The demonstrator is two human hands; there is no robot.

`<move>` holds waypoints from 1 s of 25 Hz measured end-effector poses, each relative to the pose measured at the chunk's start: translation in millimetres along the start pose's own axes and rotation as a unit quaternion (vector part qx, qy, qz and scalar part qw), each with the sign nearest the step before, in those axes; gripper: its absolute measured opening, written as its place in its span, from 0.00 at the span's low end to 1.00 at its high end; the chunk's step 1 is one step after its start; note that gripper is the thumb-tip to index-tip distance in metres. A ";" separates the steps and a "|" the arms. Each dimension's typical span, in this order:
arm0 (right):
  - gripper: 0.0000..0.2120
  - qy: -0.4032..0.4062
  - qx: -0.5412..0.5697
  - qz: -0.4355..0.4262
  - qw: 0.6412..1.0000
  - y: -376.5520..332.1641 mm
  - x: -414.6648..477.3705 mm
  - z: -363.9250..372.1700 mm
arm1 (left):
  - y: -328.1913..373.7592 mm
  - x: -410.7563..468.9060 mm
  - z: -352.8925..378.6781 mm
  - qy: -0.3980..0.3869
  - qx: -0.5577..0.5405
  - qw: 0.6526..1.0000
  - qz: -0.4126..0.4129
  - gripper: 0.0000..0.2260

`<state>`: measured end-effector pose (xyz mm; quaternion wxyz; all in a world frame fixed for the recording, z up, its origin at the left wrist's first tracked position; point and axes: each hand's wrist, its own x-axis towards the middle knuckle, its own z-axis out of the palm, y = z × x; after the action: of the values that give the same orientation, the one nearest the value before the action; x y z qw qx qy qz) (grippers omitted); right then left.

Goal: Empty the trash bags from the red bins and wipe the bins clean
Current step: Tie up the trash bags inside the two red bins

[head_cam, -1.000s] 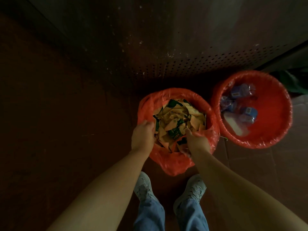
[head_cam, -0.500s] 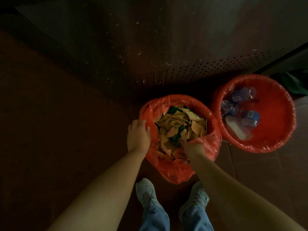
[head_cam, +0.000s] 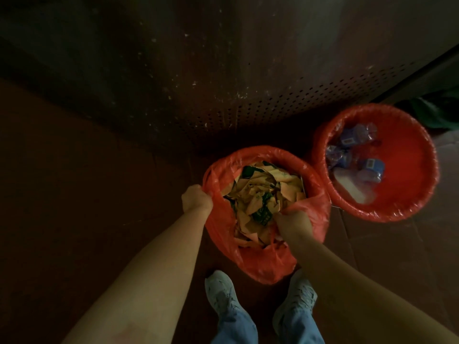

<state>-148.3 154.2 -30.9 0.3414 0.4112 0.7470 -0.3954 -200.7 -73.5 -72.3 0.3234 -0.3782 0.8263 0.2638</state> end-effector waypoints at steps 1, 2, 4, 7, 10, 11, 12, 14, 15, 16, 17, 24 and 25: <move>0.13 0.004 0.003 0.000 1.000 -3.1 -2.6 -0.9 | -14.3 -7.1 0.6 -0.003 0.008 1.000 -0.009 0.11; 0.12 0.007 0.008 0.002 1.000 -7.4 -5.1 -1.3 | -29.9 -15.2 2.0 -0.004 0.014 1.000 -0.018 0.11; 0.12 0.011 -0.018 -0.014 1.000 -15.4 -10.6 -0.1 | -58.7 -32.3 3.3 0.005 0.023 0.999 -0.030 0.10; 0.12 0.010 -0.080 -0.049 0.996 -23.9 -21.3 4.2 | -80.3 -48.8 -1.9 0.058 0.008 0.998 -0.020 0.10; 0.13 -0.004 -0.122 -0.070 0.990 -29.2 -36.6 6.3 | -73.7 -59.9 -15.0 0.109 -0.062 0.992 0.005 0.10; 0.13 -0.008 -0.132 -0.076 0.988 -31.5 -43.3 6.7 | -69.1 -64.5 -20.0 0.110 -0.093 0.989 0.015 0.10; 0.13 -0.014 -0.135 -0.083 0.987 -34.3 -50.5 7.1 | -64.4 -70.1 -24.2 0.101 -0.127 0.987 0.024 0.09; 0.13 -0.021 -0.144 -0.111 0.983 -41.9 -68.3 6.1 | -55.5 -82.5 -31.7 0.064 -0.182 0.980 0.038 0.08; 0.13 -0.025 -0.148 -0.125 0.981 -45.6 -76.5 5.5 | -51.7 -88.8 -33.7 0.041 -0.204 0.977 0.040 0.05; 0.13 -0.031 -0.145 -0.135 0.980 -48.2 -82.2 5.4 | -48.7 -94.6 -34.0 0.017 -0.227 0.973 0.033 0.03; 0.12 -0.037 -0.138 -0.141 0.980 -52.3 -89.2 2.3 | -44.4 -102.4 -36.9 -0.006 -0.264 0.964 0.017 0.03; 0.10 -0.052 -0.088 -0.139 0.985 -64.5 -103.3 -40.8 | -24.6 -110.3 -61.7 -0.126 -0.352 0.920 -0.121 0.21; 0.11 -0.051 -0.088 -0.138 0.985 -61.9 -100.4 -46.6 | -22.0 -104.4 -64.4 -0.114 -0.299 0.941 -0.108 0.25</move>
<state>-168.6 138.6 93.2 0.3558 0.2515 0.8102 -0.3920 -152.1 -82.5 42.1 0.3145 -0.5118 0.6211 0.5033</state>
